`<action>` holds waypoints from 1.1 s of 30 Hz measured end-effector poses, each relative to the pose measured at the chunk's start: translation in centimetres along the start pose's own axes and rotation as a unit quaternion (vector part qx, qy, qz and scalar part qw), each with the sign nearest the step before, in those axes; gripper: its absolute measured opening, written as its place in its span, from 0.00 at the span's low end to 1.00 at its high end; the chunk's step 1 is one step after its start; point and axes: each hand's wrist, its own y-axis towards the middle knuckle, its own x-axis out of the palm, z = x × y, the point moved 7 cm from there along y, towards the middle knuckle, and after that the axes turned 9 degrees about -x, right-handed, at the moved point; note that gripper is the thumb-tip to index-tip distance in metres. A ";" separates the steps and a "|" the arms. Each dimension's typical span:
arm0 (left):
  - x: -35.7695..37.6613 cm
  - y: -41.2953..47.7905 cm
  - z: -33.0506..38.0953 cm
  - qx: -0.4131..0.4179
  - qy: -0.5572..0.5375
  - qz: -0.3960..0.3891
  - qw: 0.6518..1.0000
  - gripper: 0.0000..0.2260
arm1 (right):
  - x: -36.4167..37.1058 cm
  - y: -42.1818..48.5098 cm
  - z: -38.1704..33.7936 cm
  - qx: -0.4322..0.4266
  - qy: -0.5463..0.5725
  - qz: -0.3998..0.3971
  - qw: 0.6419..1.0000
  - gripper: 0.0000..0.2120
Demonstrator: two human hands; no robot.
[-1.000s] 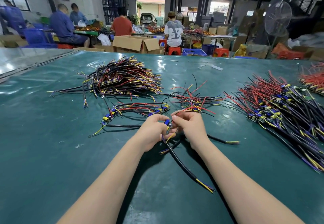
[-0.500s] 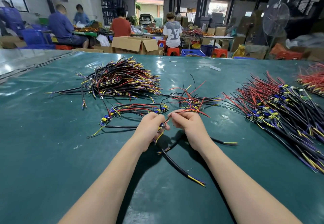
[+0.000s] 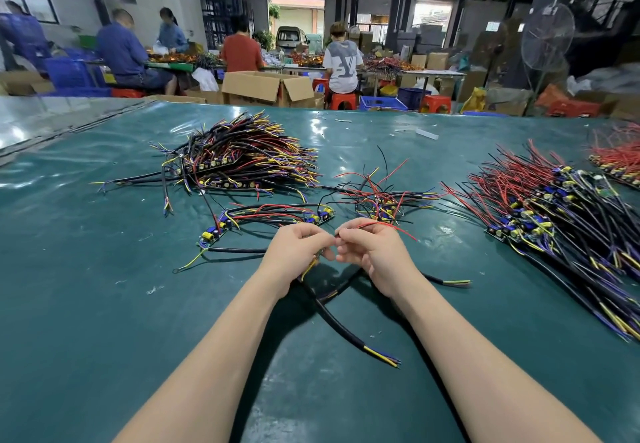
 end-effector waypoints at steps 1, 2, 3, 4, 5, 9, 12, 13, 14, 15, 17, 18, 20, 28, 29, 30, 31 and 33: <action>0.0 0.0 0.1 0.007 0.009 0.000 1.000 0.09 | 0.1 0.0 0.1 0.007 0.020 -0.007 1.000 0.09; -0.1 0.0 0.3 0.014 0.014 -0.001 1.000 0.09 | 0.2 0.0 0.1 0.009 0.034 -0.009 0.999 0.08; -0.1 0.0 0.4 0.019 0.016 0.000 1.000 0.10 | 0.2 0.0 0.2 0.008 0.041 -0.005 0.999 0.08; -0.2 0.1 0.5 0.024 0.018 0.004 1.000 0.11 | 0.1 0.1 0.3 0.006 0.040 0.004 0.999 0.08; -0.2 0.1 0.5 0.027 0.020 0.010 0.999 0.11 | 0.0 0.1 0.4 0.003 0.031 0.017 0.999 0.08; -0.1 0.3 0.3 0.023 0.006 0.044 0.999 0.13 | -1.0 0.4 -0.1 -0.048 -0.014 0.089 0.995 0.10; 0.2 0.5 0.1 0.008 0.014 0.030 0.999 0.12 | -1.4 0.4 -0.4 -0.074 -0.012 0.121 0.990 0.11; 0.4 0.5 0.0 0.004 0.017 0.011 1.000 0.12 | -1.7 0.4 -0.4 -0.074 -0.004 0.138 0.988 0.11; 0.5 0.5 0.0 0.001 0.016 -0.010 1.000 0.11 | -2.3 0.3 -0.4 -0.071 0.008 0.164 0.984 0.11; 0.6 0.4 -0.1 -0.003 0.012 -0.029 0.999 0.10 | -2.9 0.3 -0.4 -0.065 0.028 0.193 0.979 0.11; 0.9 0.1 -0.3 -0.013 0.016 -0.054 0.998 0.10 | -4.1 0.1 -0.3 -0.056 0.066 0.232 0.969 0.11; 1.0 0.1 -0.4 -0.016 0.026 -0.052 0.998 0.10 | -4.3 0.1 -0.4 -0.056 0.077 0.236 0.967 0.11; 1.0 0.2 -0.6 -0.018 0.059 -0.020 0.998 0.11 | -4.1 0.0 -0.4 -0.056 0.089 0.232 0.967 0.12; 2.0 0.1 -0.2 0.003 0.049 -0.047 0.998 0.12 | -2.9 0.4 -0.5 -0.033 0.094 0.202 0.974 0.15; 2.0 0.1 -0.2 0.011 0.047 -0.050 0.998 0.12 | -2.8 0.3 -0.4 -0.030 0.089 0.203 0.975 0.15; 2.0 0.1 -0.1 0.018 0.046 -0.049 0.998 0.13 | -2.8 0.3 -0.3 -0.023 0.096 0.204 0.974 0.15; 1.8 0.1 0.0 0.022 0.041 -0.039 0.998 0.12 | -2.8 0.2 -0.2 -0.009 0.115 0.205 0.972 0.14; 1.2 0.2 0.0 0.021 0.013 -0.006 1.000 0.12 | -2.5 0.1 0.1 0.022 0.162 0.193 0.968 0.11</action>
